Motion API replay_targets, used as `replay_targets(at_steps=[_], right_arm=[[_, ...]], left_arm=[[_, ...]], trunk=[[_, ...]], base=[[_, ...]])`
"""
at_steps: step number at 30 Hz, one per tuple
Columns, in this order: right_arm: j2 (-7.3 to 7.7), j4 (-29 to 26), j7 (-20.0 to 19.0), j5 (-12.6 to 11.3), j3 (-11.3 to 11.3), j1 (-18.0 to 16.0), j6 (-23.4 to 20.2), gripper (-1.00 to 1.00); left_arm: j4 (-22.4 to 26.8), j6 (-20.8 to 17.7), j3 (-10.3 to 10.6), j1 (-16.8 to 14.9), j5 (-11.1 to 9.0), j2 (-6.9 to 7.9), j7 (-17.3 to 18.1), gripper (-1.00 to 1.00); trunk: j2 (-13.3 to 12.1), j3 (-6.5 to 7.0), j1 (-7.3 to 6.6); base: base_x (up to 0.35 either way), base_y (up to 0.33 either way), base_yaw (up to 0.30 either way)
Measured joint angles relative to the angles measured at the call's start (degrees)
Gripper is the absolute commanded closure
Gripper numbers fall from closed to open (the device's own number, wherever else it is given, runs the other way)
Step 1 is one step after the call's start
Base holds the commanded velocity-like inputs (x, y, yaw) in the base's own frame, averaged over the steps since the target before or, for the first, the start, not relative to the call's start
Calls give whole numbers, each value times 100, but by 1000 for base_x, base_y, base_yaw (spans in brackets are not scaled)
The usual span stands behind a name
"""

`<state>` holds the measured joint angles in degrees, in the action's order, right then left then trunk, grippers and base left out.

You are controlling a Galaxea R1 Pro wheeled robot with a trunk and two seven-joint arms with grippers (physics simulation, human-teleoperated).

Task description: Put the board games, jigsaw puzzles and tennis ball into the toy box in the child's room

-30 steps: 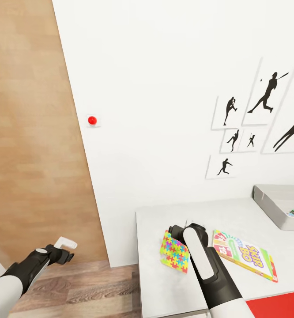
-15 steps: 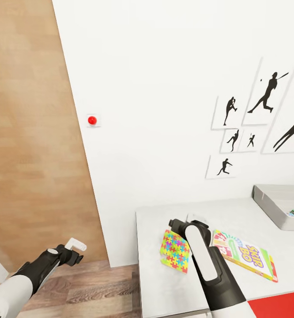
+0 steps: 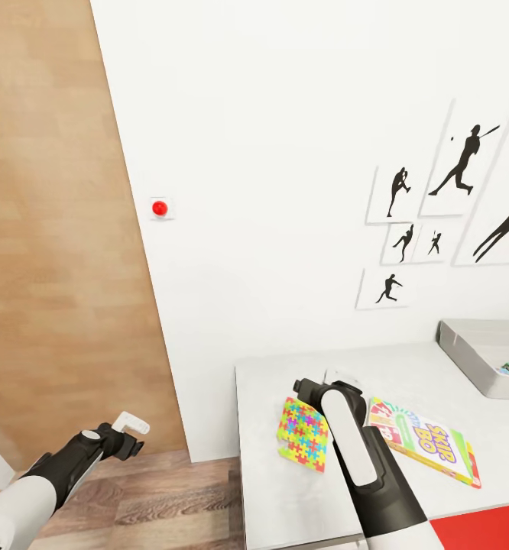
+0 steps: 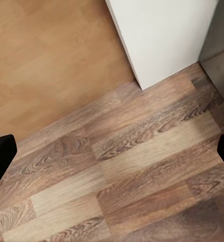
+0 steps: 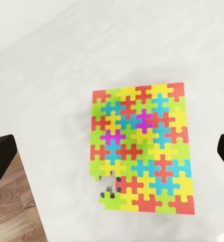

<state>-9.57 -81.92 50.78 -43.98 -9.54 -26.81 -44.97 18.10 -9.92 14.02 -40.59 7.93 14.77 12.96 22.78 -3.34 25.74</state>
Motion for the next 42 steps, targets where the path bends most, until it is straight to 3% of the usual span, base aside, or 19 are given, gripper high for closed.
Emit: replay_targets(at_steps=[18, 42], right_arm=[[6, 29, -22, 9, 11, 1, 27, -100], [8, 41, -30, 14, 27, 0, 37, -100]], left_arm=[[3, 0, -1, 0, 0, -10, 0, -100], [1, 8, -1, 0, 0, 9, -1, -100]], trunk=[[0, -7, 0], [0, -218, 0]], base=[[52, 58, 0], [0, 36, 0]])
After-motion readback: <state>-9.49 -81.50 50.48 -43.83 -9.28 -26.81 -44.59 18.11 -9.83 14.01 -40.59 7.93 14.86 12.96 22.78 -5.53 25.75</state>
